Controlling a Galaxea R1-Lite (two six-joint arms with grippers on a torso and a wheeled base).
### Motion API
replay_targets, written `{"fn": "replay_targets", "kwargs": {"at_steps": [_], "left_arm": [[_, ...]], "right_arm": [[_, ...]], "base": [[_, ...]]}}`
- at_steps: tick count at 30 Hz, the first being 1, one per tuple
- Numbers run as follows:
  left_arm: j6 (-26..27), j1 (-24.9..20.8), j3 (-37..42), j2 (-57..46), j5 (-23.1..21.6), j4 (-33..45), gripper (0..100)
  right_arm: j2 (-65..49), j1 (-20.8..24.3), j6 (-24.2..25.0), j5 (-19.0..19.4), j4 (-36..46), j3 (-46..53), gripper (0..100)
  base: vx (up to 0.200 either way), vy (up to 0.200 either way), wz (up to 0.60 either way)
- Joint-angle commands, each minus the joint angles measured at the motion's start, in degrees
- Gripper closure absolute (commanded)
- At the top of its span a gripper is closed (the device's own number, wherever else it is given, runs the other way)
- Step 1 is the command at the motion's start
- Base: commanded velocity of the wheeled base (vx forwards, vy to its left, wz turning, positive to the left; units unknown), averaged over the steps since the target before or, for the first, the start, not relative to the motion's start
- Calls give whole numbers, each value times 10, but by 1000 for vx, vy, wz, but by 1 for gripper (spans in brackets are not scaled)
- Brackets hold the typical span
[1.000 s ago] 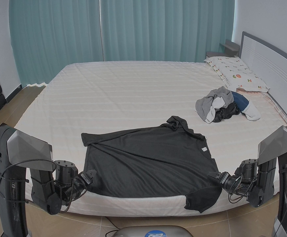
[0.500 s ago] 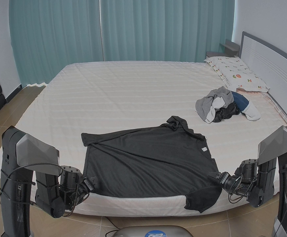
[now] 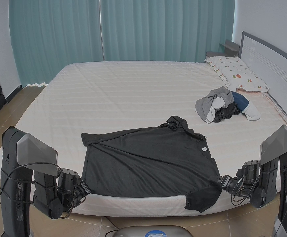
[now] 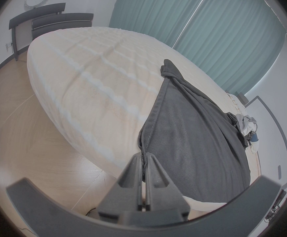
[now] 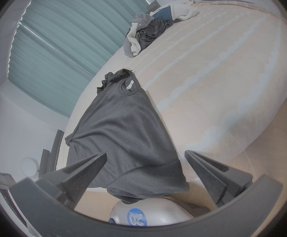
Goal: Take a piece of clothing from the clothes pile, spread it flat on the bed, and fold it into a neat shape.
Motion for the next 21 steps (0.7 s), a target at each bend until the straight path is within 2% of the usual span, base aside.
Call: {"fn": "replay_targets", "kwargs": {"at_steps": [1, 14, 15, 20, 21], "left_arm": [[-2, 8, 9, -2, 0, -1, 100], [-1, 24, 15, -4, 0, 0, 100], [-1, 25, 15, -4, 0, 0, 100], [-3, 31, 16, -3, -1, -1, 100], [-4, 33, 16, -2, -2, 0, 100]], "right_arm": [[18, -3, -9, 0, -6, -2, 0], [40, 3, -49, -2, -6, -18, 0], [40, 5, -50, -3, -6, -18, 100], [37, 7, -47, -13, -6, -13, 100], [38, 13, -42, -35, -6, -13, 100]], "base": [[0, 0, 0], [0, 0, 0], [0, 0, 0], [0, 0, 0], [0, 0, 0]]}}
